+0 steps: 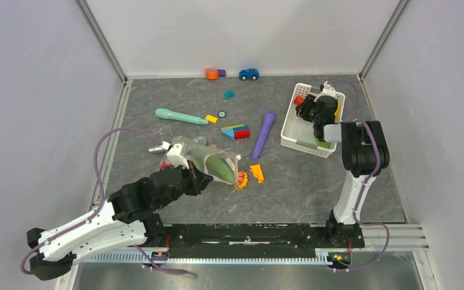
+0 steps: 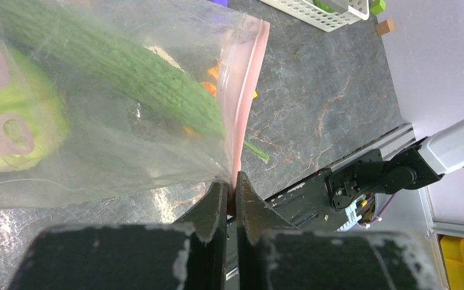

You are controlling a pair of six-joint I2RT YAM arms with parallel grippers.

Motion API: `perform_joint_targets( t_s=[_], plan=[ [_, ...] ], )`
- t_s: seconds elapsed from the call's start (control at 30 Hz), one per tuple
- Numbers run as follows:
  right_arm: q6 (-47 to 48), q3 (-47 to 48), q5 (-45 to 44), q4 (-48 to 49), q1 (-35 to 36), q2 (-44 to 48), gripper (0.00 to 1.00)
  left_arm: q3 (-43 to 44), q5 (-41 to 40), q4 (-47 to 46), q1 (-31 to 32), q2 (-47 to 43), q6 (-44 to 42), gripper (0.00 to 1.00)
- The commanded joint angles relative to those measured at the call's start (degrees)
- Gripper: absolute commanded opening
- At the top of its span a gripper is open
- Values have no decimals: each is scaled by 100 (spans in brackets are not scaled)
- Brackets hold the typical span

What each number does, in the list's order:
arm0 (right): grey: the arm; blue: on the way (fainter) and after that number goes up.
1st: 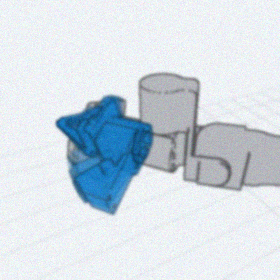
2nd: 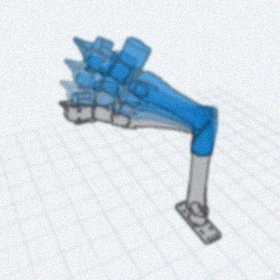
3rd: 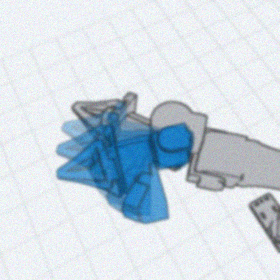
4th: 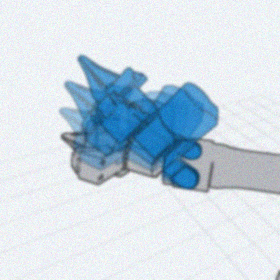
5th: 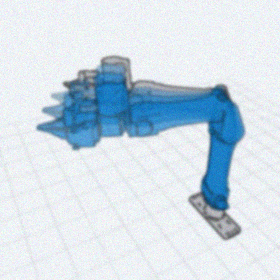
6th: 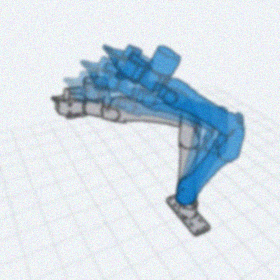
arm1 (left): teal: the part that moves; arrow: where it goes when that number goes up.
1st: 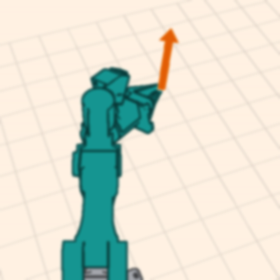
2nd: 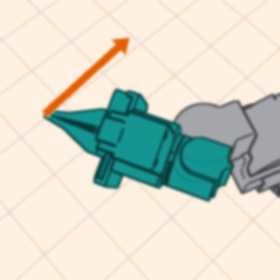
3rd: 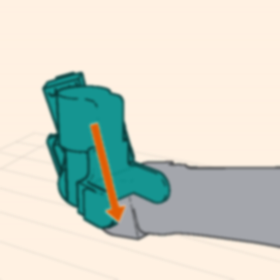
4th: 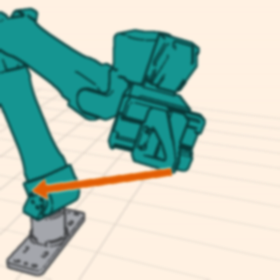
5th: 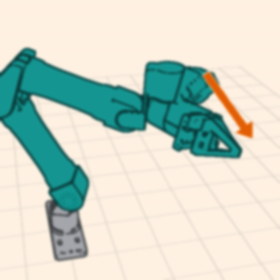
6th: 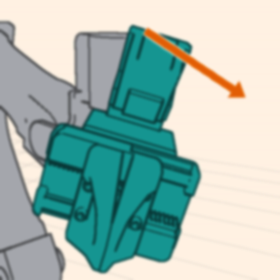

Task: Place the food in the zip-top bag and seal the zipper
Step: Pick up the fake vegetable from the bin, then place the fake vegetable in the zipper food storage bag.

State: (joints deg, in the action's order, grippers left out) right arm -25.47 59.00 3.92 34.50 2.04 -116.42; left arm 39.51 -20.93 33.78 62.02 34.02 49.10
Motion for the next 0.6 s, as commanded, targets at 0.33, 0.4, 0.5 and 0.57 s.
perform_joint_targets(
  t_s=[0.33,0.4,0.5,0.57],
  plan=[
    [892,-391,986,-615,214,2856,13,692,-267,223,5,-41,157,2],
    [1363,-205,1746,-904,457,3054,13,857,-305,364,4,-28,135,2],
    [2138,-98,2973,-1177,943,3426,13,1102,-349,649,5,13,135,2],
    [2848,-160,3858,-1338,1364,3702,13,1261,-384,860,12,35,135,2]
  ],
)
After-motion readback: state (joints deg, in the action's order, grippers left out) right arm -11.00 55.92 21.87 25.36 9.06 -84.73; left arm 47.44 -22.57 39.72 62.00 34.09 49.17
